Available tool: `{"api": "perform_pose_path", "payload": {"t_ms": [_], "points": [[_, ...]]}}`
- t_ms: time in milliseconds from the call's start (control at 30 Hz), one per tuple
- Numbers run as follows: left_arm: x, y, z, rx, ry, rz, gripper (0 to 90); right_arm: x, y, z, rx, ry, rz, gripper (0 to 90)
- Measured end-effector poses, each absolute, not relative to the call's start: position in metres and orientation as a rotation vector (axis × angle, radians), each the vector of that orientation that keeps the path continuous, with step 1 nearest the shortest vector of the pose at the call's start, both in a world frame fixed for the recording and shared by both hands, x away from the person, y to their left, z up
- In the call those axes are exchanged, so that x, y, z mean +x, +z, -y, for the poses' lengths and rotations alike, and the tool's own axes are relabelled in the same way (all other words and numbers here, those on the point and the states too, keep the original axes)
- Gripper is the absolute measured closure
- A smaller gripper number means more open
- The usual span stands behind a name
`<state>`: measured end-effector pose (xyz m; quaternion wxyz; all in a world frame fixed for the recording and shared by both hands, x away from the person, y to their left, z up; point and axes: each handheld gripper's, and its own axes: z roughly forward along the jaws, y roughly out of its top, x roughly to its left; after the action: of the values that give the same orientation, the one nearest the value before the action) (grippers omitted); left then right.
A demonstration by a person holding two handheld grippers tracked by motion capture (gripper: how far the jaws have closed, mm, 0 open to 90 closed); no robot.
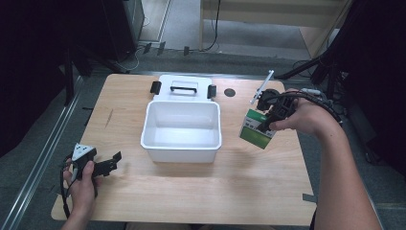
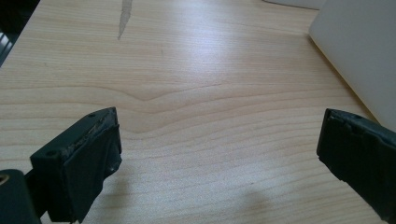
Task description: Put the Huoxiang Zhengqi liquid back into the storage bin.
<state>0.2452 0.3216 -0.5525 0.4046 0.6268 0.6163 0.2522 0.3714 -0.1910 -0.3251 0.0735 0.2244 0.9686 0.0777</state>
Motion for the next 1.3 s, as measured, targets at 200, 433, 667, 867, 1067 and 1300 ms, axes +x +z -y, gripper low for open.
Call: {"api": "perform_pose_path", "payload": {"t_ms": [200,433,667,867,1067,1300], "points": [[0.245,-0.552,-0.322,1.584,0.636,-1.554,0.7,0.37,-0.313,0.183,0.645,0.263,-2.916,64.1],[0.246,-0.553,-0.322,1.587,0.628,-1.552,0.7,0.369,-0.299,0.171,0.567,0.267,-2.927,64.1],[0.246,-0.553,-0.322,1.588,0.628,-1.551,0.7,0.369,-0.284,0.16,0.522,0.287,-2.929,64.2],[0.246,-0.553,-0.322,1.591,0.626,-1.549,0.7,0.367,-0.272,0.15,0.484,0.325,-2.937,64.2],[0.246,-0.553,-0.321,1.588,0.623,-1.553,0.7,0.368,-0.264,0.138,0.454,0.319,-2.936,64.2],[0.246,-0.553,-0.321,1.586,0.62,-1.553,0.7,0.368,-0.259,0.12,0.401,0.323,-2.952,64.2]]}}
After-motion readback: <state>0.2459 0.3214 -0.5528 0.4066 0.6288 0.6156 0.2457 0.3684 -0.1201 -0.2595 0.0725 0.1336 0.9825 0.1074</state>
